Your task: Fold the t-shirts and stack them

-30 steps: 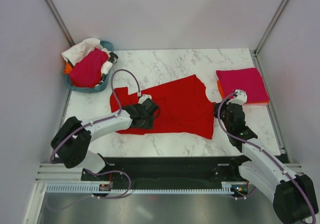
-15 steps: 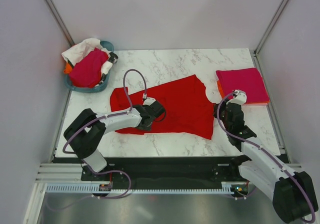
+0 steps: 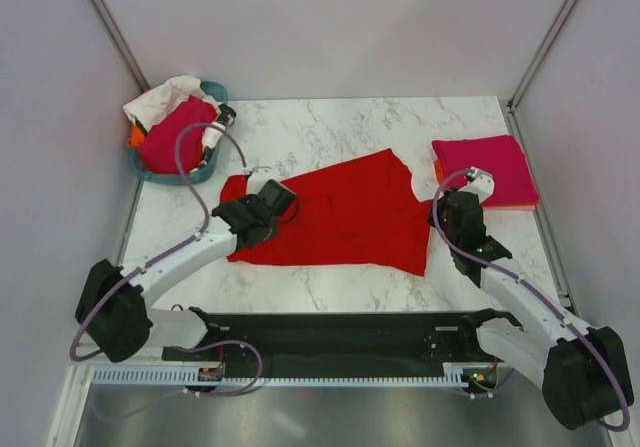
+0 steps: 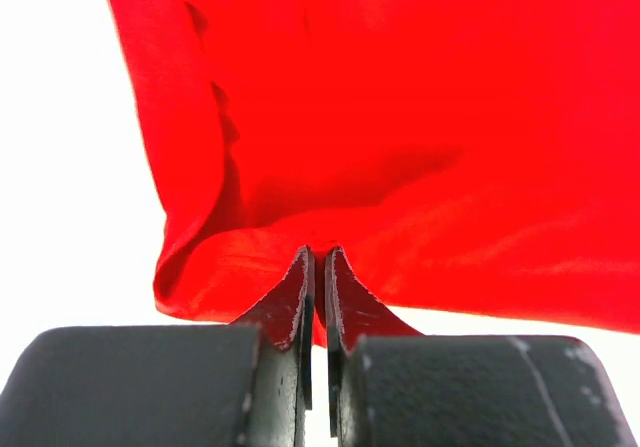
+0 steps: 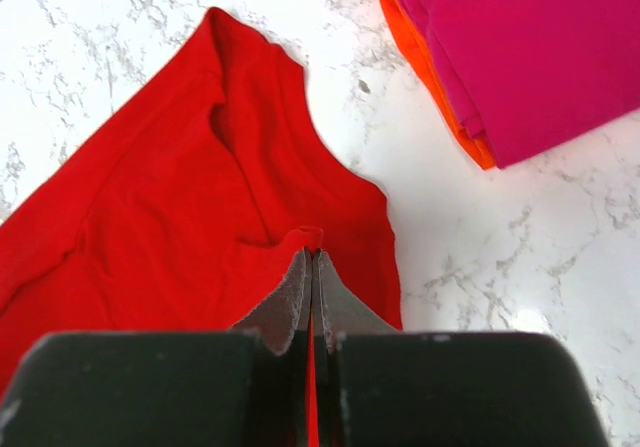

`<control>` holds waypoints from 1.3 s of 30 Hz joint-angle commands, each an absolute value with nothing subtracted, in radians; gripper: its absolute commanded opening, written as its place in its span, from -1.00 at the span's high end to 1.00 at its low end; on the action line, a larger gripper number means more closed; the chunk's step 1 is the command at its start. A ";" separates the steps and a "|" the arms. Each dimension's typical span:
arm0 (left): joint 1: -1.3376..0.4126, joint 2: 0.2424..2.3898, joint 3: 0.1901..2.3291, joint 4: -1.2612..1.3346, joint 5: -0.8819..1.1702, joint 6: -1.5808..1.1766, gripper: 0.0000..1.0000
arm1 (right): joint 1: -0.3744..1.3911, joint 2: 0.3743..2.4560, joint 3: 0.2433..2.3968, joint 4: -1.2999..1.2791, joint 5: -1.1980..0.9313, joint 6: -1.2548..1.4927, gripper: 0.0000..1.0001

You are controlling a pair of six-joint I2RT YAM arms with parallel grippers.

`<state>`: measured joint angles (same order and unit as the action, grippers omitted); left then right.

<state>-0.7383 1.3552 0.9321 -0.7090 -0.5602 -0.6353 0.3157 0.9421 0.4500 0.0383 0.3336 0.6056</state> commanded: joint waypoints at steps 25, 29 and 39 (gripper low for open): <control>-0.229 0.986 0.865 -0.473 0.091 -0.614 0.83 | 0.249 1.029 0.969 -0.159 0.121 0.558 1.00; -0.262 0.948 0.786 -0.471 0.043 -0.623 -0.02 | 0.236 0.976 0.985 -0.264 0.265 0.575 1.00; -0.264 0.972 0.571 -0.405 -0.055 -0.703 -0.41 | 0.216 0.787 0.815 -0.334 0.443 0.641 1.00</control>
